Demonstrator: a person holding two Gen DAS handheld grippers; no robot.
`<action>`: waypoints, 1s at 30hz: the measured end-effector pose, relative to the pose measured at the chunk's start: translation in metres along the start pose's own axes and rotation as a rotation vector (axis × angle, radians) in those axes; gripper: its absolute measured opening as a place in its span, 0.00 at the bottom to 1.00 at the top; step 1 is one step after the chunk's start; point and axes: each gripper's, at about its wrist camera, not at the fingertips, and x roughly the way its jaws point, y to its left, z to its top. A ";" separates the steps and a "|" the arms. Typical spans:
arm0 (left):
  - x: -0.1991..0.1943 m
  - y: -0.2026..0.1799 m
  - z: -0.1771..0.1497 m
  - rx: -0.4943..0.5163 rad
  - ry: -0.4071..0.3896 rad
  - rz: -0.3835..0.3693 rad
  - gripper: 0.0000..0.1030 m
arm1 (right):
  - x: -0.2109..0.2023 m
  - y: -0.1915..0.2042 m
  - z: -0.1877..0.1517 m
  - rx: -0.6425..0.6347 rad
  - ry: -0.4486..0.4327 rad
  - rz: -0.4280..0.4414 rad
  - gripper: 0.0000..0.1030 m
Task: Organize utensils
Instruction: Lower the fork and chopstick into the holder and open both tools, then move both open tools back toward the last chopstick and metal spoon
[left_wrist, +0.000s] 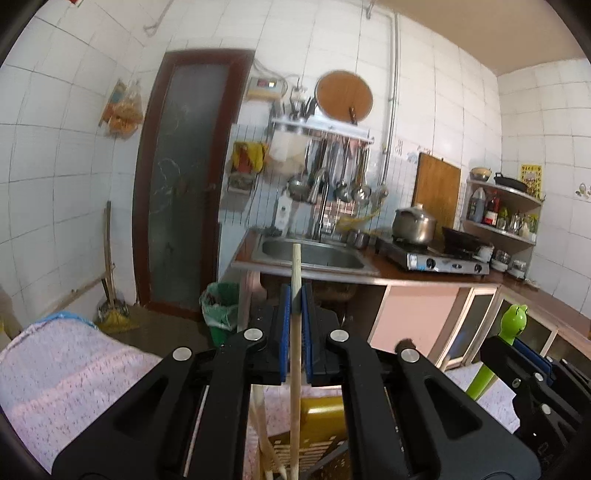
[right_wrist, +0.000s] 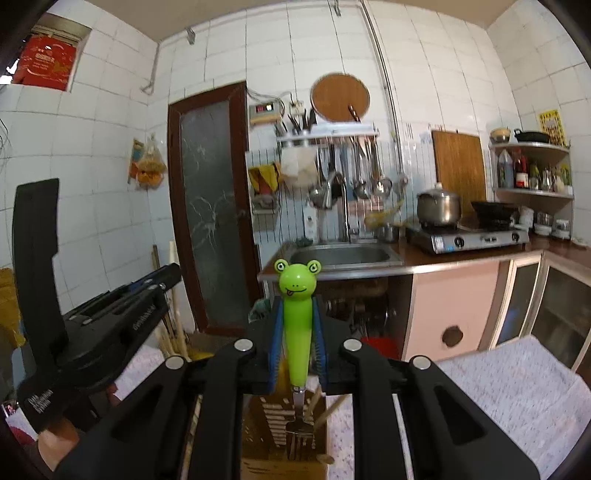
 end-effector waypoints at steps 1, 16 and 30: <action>0.000 0.001 -0.003 0.003 0.006 0.002 0.05 | 0.001 -0.001 -0.005 0.000 0.012 -0.002 0.15; -0.118 0.041 0.016 0.035 0.029 0.087 0.91 | -0.061 -0.007 0.009 0.019 0.047 -0.071 0.76; -0.185 0.082 -0.059 0.045 0.191 0.138 0.95 | -0.129 -0.007 -0.058 0.003 0.183 -0.128 0.83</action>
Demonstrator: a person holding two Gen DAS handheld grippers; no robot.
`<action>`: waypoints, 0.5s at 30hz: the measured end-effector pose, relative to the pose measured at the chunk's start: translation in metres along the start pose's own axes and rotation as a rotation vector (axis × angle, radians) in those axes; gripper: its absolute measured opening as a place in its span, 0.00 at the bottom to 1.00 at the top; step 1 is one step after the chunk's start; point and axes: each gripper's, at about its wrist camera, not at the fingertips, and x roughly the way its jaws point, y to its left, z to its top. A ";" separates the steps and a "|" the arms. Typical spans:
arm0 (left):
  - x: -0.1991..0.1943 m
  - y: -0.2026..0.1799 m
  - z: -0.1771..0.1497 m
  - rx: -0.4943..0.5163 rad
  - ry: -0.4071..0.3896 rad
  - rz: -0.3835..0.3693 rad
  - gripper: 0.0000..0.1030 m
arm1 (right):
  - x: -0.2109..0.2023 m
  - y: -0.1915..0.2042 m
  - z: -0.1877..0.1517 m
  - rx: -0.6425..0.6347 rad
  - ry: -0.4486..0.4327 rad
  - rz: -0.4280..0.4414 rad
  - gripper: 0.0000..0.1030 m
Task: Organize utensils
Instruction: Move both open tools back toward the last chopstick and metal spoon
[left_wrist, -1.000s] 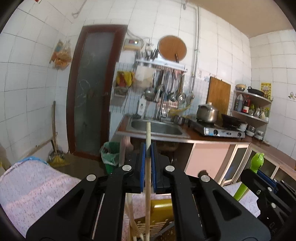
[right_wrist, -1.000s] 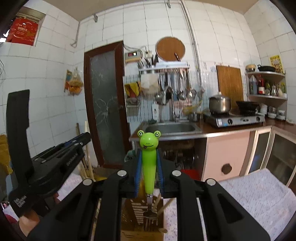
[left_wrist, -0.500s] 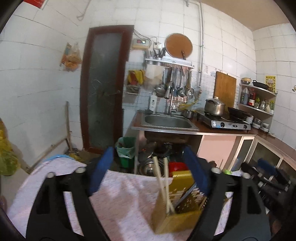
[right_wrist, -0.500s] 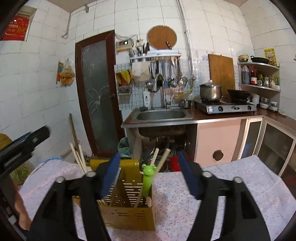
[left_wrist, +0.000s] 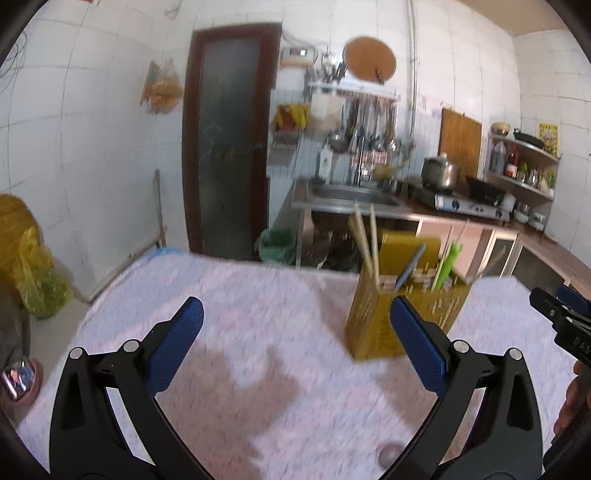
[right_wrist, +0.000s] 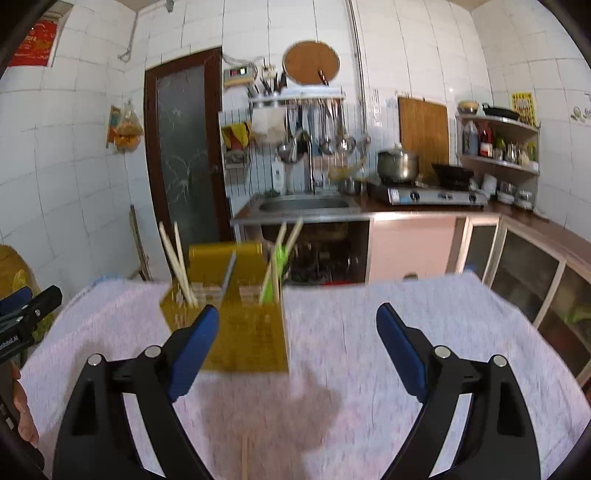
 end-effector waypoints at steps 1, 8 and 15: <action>0.002 0.003 -0.009 -0.002 0.019 0.003 0.95 | 0.000 0.001 -0.007 -0.004 0.012 -0.001 0.83; 0.025 0.013 -0.059 0.015 0.148 0.036 0.95 | 0.010 0.003 -0.061 -0.008 0.122 -0.020 0.83; 0.053 0.017 -0.097 0.027 0.271 0.064 0.95 | 0.032 0.005 -0.093 -0.005 0.245 -0.033 0.83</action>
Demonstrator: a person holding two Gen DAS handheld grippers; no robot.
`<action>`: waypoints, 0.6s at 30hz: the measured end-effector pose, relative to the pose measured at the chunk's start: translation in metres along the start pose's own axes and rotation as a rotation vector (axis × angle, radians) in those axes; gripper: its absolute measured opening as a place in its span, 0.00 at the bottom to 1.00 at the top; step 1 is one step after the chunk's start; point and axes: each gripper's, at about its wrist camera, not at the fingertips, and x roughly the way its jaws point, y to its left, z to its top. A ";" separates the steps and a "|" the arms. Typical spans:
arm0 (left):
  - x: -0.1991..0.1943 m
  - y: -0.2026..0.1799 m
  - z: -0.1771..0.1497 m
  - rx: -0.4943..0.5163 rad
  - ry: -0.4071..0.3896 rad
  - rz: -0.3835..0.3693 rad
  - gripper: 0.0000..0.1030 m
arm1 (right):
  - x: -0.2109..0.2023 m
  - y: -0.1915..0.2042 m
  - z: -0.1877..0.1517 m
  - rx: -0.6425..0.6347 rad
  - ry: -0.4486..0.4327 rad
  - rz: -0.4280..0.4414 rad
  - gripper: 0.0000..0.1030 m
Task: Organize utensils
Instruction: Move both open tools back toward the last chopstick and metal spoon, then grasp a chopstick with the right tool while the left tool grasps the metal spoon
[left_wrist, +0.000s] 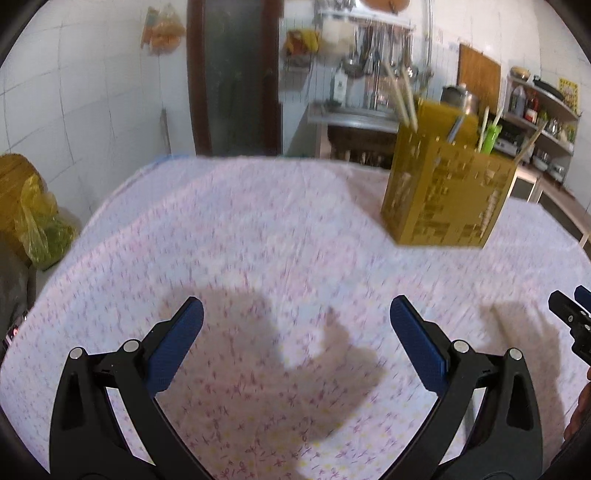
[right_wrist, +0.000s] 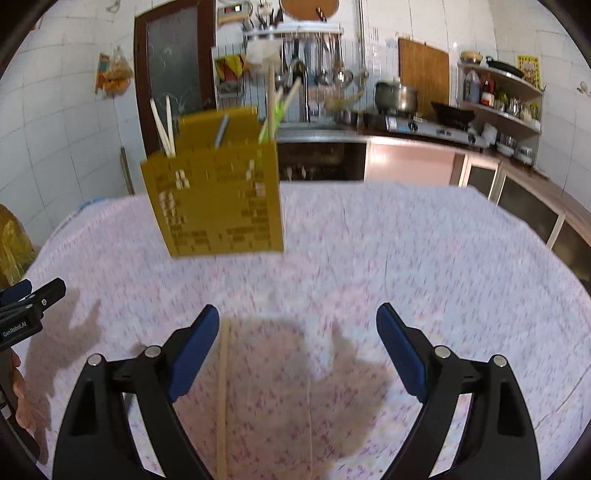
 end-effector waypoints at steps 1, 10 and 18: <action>0.004 -0.001 -0.002 0.003 0.015 0.005 0.95 | 0.006 0.001 -0.002 -0.003 0.025 0.002 0.83; 0.023 -0.002 -0.011 -0.017 0.100 0.000 0.95 | 0.032 0.028 -0.014 -0.073 0.159 0.017 0.77; 0.019 -0.015 -0.014 0.001 0.120 0.008 0.95 | 0.035 0.045 -0.017 -0.101 0.197 0.077 0.12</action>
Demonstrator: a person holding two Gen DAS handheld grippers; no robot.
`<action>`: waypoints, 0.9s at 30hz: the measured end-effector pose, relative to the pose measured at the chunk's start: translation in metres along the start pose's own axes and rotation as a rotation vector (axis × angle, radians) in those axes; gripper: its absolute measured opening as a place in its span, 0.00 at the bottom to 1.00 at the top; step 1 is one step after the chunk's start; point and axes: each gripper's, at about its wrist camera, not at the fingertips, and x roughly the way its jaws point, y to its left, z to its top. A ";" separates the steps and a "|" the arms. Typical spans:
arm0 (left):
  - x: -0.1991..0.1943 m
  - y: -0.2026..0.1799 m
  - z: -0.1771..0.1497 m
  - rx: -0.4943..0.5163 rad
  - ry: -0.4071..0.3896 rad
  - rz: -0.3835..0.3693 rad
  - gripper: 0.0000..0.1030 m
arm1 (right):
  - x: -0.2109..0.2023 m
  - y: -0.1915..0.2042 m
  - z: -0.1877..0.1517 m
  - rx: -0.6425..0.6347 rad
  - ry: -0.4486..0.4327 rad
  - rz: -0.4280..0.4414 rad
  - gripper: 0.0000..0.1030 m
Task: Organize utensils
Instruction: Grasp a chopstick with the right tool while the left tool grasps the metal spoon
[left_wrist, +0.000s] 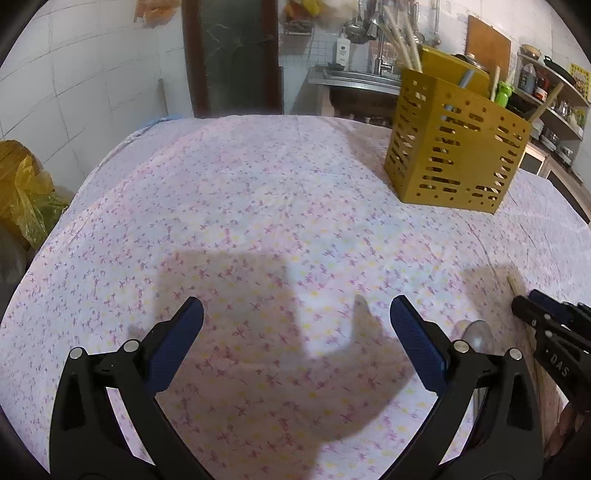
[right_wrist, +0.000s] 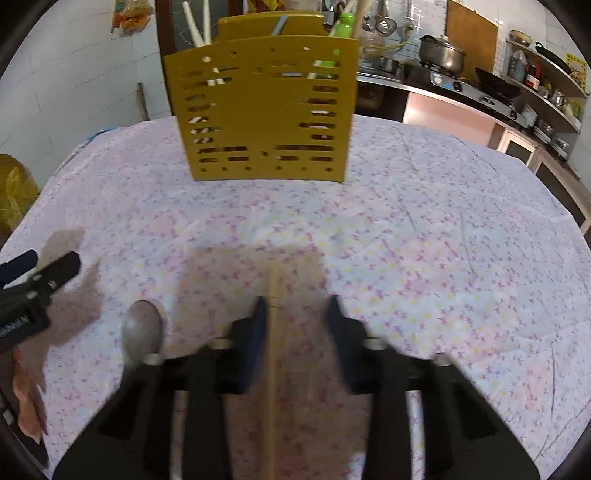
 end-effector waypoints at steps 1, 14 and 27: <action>-0.001 -0.004 -0.001 -0.002 0.003 -0.008 0.95 | -0.002 -0.001 0.000 0.007 -0.001 0.006 0.07; -0.013 -0.083 -0.018 0.085 0.027 -0.087 0.95 | -0.023 -0.081 -0.017 0.098 0.013 -0.014 0.07; -0.007 -0.107 -0.026 0.130 0.090 -0.115 0.58 | -0.017 -0.091 -0.014 0.108 0.020 -0.031 0.07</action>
